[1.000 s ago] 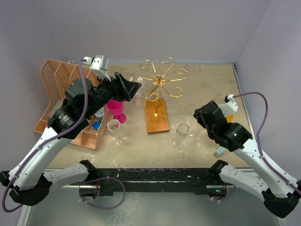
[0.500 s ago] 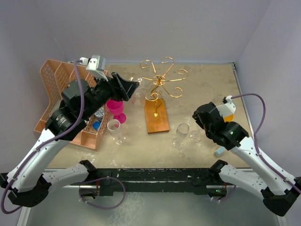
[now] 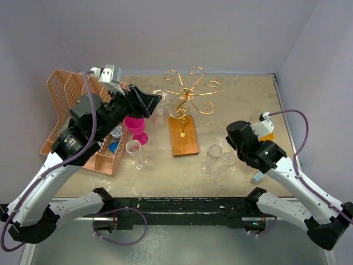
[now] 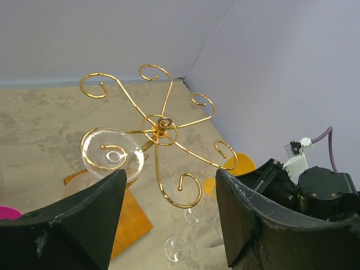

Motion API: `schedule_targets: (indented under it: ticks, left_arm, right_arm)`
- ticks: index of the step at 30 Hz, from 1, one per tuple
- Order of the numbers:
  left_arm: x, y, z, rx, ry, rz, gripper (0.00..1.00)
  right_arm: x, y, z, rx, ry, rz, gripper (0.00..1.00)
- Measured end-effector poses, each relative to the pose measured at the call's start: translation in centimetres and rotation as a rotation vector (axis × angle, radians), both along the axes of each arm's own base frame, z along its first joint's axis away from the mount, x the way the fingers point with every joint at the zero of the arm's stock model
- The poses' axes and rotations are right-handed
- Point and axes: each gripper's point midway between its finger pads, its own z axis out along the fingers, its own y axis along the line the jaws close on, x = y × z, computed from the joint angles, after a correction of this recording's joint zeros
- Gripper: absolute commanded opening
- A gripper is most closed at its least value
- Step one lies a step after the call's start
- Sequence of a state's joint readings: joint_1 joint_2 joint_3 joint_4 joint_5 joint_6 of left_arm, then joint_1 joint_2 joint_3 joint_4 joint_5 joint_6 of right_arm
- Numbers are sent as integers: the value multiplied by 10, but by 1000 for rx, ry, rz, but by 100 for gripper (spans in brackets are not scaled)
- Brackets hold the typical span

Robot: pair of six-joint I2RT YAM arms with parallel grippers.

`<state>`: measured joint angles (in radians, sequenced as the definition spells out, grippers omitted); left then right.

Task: Place the wine glass upside down on the wine glass rack

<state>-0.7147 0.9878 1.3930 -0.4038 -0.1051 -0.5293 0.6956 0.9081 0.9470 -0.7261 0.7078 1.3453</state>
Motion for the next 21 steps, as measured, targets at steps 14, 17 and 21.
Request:
schedule_targets:
  ticks: [14, 17, 21]
  left_arm:
    - [4, -19, 18, -56, -50, -66, 62]
    - [5, -28, 24, -88, -56, -95, 62]
    - [7, -40, 33, -141, -54, -131, 62]
  right_arm:
    - [7, -3, 21, -22, -40, -17, 0]
    - [10, -4, 34, -9, -71, -29, 0]
    - [13, -8, 48, -9, -108, -55, 0]
